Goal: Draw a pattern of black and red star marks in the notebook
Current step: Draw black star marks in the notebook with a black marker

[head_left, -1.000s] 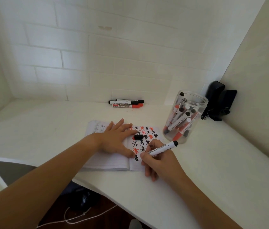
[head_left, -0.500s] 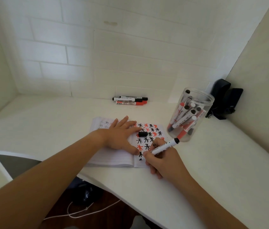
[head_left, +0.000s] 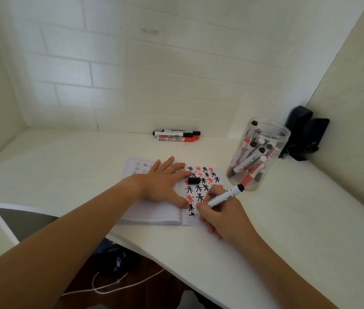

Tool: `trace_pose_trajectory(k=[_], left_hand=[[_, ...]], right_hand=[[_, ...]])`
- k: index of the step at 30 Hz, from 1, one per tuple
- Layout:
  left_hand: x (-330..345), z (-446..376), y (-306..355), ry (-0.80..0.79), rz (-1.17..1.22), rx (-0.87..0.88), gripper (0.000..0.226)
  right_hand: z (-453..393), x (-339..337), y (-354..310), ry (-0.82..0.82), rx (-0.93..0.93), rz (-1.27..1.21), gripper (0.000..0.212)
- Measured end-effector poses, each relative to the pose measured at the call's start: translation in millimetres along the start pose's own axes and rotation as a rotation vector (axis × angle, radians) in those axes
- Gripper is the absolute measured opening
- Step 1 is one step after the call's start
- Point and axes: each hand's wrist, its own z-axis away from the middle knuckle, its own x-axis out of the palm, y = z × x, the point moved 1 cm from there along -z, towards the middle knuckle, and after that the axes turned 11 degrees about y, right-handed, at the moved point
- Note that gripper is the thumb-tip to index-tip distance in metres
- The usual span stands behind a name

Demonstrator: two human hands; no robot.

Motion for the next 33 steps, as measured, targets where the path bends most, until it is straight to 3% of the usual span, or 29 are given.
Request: trace_pose_trajectory(k=[25,33], left_hand=[[3.3,-2.4,-4.4,0.012,-0.013,0.009,0.121],[3.7,-2.1,-4.6,0.013,-0.005,0.007,0.121]], right_hand=[[-2.0,-1.5,3.7,0.042,-0.038,0.025,0.018],[-1.5,-0.1,4.2,-0.049,-0.070,0.015,0.018]])
